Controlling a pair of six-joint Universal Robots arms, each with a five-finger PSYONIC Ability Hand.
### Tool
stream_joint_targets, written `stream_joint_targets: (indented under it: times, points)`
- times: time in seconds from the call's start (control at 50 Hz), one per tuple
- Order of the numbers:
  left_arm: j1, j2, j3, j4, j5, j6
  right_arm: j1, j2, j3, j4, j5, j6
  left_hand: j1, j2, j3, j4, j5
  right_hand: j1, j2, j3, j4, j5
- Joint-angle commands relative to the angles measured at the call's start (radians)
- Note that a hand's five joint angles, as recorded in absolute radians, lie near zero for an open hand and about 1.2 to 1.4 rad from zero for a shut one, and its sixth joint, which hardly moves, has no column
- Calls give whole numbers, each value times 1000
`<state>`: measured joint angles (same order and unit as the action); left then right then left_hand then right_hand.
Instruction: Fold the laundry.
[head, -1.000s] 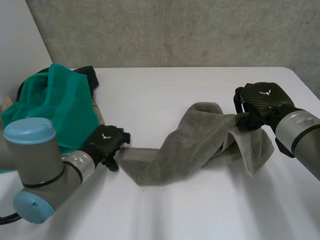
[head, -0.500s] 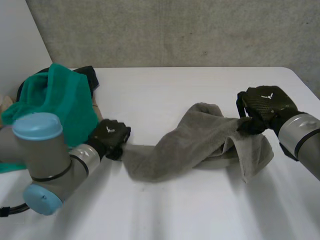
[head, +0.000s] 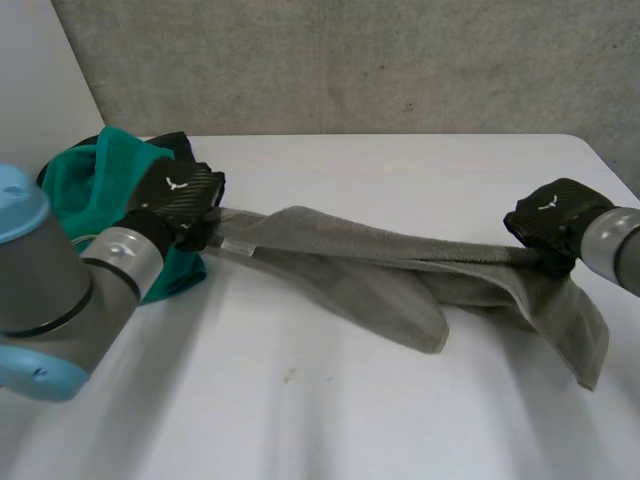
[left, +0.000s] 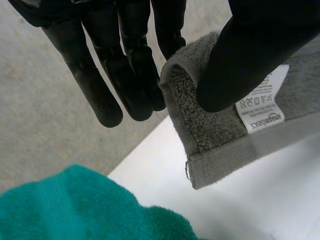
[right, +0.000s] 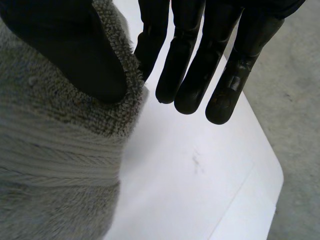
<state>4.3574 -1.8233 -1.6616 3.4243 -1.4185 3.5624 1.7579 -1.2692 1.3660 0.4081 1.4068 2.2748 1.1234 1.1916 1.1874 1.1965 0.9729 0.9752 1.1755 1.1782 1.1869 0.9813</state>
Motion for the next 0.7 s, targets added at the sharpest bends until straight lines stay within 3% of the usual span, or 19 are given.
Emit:
stream_joint_targets:
  times: [0.02, 0.12, 0.2, 0.26, 0.34, 0.44, 0.56, 0.7]
  points:
    - [-27, -258, 302, 12, -82, 50, 6, 191, -128, -360, 80, 12, 273, 205, 209, 200, 249, 421, 221, 218, 209, 240]
    - [-44, -307, 589, 67, -187, 61, 8, 202, -281, -689, 112, 23, 273, 205, 209, 200, 249, 421, 221, 218, 209, 240]
    - [-50, -298, 697, 203, -241, 59, 15, 171, -352, -816, 104, 44, 273, 205, 209, 200, 249, 421, 221, 218, 209, 240]
    - [-58, -228, 674, 308, -252, 62, 23, 146, -375, -809, 92, 71, 273, 205, 209, 200, 249, 421, 221, 218, 209, 240]
    - [-59, -120, 548, 348, -243, 64, 23, 100, -366, -724, 23, 107, 273, 205, 209, 200, 249, 421, 221, 218, 209, 240]
    - [-59, -57, 346, 340, -214, 64, 8, 51, -346, -467, -57, 114, 273, 205, 209, 200, 249, 421, 221, 218, 209, 240]
    - [-61, -59, 99, 335, -201, 64, -27, 62, -314, -212, -83, 77, 273, 205, 209, 200, 249, 421, 221, 218, 209, 240]
    - [-70, -142, -52, 335, -200, 64, -61, 189, -202, -17, -60, -159, 273, 205, 209, 200, 249, 421, 221, 218, 209, 240]
